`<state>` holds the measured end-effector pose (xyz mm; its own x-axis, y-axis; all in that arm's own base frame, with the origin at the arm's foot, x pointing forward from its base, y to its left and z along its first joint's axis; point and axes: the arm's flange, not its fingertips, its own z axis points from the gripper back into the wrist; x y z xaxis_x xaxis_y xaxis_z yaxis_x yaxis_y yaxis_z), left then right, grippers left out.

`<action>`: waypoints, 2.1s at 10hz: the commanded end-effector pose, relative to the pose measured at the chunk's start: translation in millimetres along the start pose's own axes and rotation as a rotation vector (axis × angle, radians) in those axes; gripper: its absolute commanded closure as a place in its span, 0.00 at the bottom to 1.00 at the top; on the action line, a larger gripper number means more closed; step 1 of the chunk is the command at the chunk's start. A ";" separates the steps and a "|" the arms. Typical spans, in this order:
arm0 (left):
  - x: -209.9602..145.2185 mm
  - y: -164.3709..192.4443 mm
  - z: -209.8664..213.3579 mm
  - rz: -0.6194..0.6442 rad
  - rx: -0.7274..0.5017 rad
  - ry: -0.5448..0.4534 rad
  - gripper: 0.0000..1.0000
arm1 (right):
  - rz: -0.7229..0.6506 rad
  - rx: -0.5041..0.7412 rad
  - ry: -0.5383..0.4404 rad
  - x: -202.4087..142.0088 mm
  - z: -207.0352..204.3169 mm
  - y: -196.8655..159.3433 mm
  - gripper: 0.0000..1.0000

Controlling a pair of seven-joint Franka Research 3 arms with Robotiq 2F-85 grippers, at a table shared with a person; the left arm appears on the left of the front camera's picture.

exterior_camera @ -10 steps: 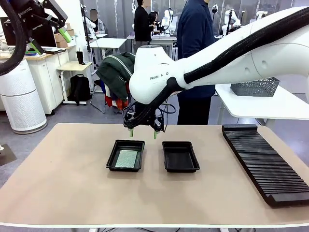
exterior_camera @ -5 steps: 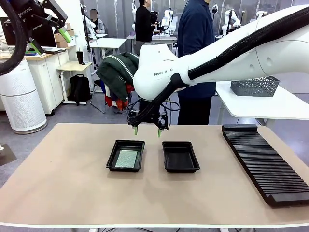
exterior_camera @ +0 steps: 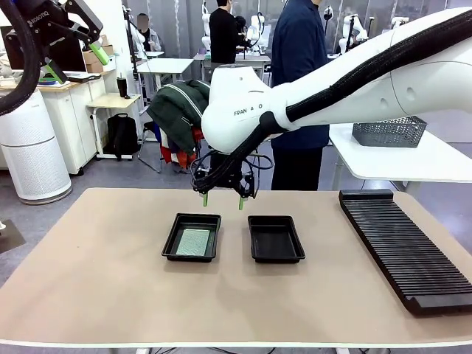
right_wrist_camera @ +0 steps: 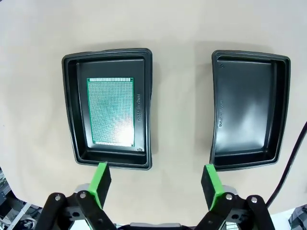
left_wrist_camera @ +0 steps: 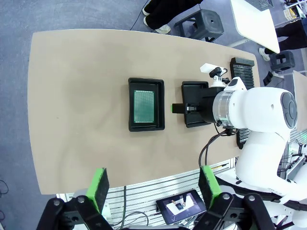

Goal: Inspect and transfer BCBs to ESD trays.
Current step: Pick up the Blank PCB from the PCB Rack and place it in the left ESD tray, then pick up the ESD tray and place it on the left side of the table.

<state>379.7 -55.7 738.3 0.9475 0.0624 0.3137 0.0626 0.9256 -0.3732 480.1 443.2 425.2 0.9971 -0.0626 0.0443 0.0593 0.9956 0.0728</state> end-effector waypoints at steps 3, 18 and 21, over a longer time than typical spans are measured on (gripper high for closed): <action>-1.3 1.7 0.2 0.003 0.000 0.000 0.00 | -0.003 -0.008 -0.004 0.0 -0.9 -1.3 0.00; -3.2 -11.9 -9.9 0.003 0.073 -0.010 0.00 | -0.006 0.053 -0.006 -4.2 12.8 -12.4 0.00; -16.3 -38.9 -58.7 -0.012 0.203 0.018 0.00 | -0.015 0.172 -0.003 -14.0 45.4 -49.9 0.00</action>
<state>379.1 -106.2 715.2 0.9538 0.0298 0.2988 0.0451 0.9696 -0.2405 476.8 416.7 467.2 0.9944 -0.0910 0.0527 0.0804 0.9810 0.1768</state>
